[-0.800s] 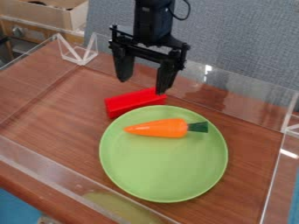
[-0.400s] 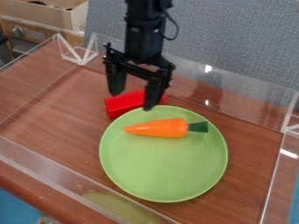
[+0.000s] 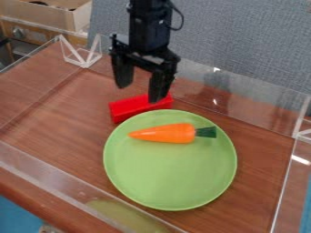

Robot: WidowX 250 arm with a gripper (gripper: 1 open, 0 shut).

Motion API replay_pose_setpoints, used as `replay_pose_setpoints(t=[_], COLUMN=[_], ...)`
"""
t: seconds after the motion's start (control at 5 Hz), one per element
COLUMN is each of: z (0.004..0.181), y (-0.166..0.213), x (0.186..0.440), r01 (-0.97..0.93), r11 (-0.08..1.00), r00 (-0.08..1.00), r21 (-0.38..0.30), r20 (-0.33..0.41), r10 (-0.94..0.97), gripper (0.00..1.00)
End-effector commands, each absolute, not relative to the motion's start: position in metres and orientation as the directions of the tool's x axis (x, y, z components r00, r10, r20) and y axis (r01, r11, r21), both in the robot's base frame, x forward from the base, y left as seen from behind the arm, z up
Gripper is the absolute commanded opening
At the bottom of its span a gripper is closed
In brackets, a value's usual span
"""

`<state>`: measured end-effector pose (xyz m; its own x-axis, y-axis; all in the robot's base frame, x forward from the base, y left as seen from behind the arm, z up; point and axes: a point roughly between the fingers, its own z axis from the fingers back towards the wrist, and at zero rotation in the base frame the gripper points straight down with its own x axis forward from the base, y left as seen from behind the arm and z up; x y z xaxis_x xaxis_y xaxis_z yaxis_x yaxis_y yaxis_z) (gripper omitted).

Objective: Move the carrot from the green plate to the table

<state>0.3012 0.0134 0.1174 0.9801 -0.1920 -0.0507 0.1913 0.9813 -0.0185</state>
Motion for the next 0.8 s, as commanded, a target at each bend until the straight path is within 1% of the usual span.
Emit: replay_pose_setpoints(t=[0.0,0.2,0.4,0.6], z=[0.141,0.146,0.145,0.136], y=[0.004,-0.008,-0.014,-0.009], x=[0.316,0.317,0.314,0.311], r01=[0.101,0.063,0.032,0.006], r11=[0.995,0.998,0.999,1.0], r00=[0.995,0.998,0.999,1.0], r21=[0.002,-0.004,-0.004,-0.003], r20=[0.012,0.008,-0.01,-0.029], r10=[-0.101,-0.063,-0.032,-0.006], gripper=[1.0,1.0,1.0,1.0])
